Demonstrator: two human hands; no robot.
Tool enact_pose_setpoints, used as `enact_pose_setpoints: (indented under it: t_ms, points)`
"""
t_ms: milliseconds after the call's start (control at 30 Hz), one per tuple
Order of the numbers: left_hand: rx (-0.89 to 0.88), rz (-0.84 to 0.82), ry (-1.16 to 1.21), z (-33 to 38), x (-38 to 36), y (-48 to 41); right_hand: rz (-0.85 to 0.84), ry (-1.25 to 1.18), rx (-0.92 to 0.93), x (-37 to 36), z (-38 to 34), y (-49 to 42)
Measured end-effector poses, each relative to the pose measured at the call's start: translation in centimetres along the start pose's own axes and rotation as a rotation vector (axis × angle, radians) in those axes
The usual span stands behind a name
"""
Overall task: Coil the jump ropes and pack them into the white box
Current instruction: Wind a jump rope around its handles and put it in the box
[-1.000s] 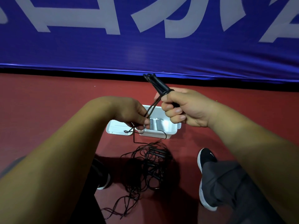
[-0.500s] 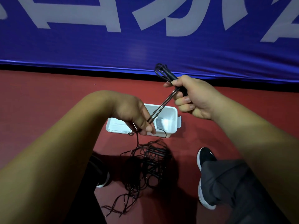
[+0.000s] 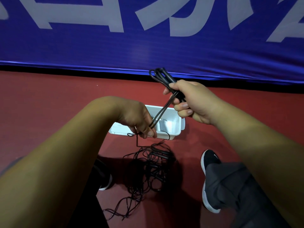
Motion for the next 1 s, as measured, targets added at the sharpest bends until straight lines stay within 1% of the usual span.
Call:
enact_pose_setpoints:
  t_ms: [200,333,467,600,733,833,900,1000]
  points:
    - [0.017,0.037,0.012,-0.1,0.4,-0.5,-0.028,-0.076,0.007,0.2,-0.2,0.2]
    - [0.016,0.026,0.003,0.4,0.1,-1.1,-0.024,-0.002,0.030,0.2,-0.5,0.5]
    - [0.003,0.052,-0.003,0.3,0.5,-1.2,-0.012,0.047,0.043,0.3,-0.7,0.8]
    - [0.000,0.057,0.003,0.2,0.5,-1.6,0.022,0.012,0.030,1.0,-0.5,0.6]
    - [0.024,0.076,-0.047,0.5,0.3,-2.1,0.029,0.002,0.011,1.3,-0.3,0.6]
    - [0.025,0.151,-0.050,0.3,0.8,-2.4,0.019,0.025,0.003,1.3,-0.5,0.7]
    - [0.015,0.232,-0.054,0.1,1.3,-2.6,-0.032,0.013,-0.013,1.0,-0.6,1.0]
    - [0.014,0.347,-0.121,0.1,2.2,-2.5,-0.122,0.021,-0.037,0.4,-0.6,1.5]
Point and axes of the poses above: each hand's wrist, its own y-axis away from the middle knuckle, its own x-axis out of the back of the hand, z = x × y, the point moved 5 cm from there along -y, towards the middle knuckle, and after that the axes turned 11 degrees about -z, right-handed, at the moved point
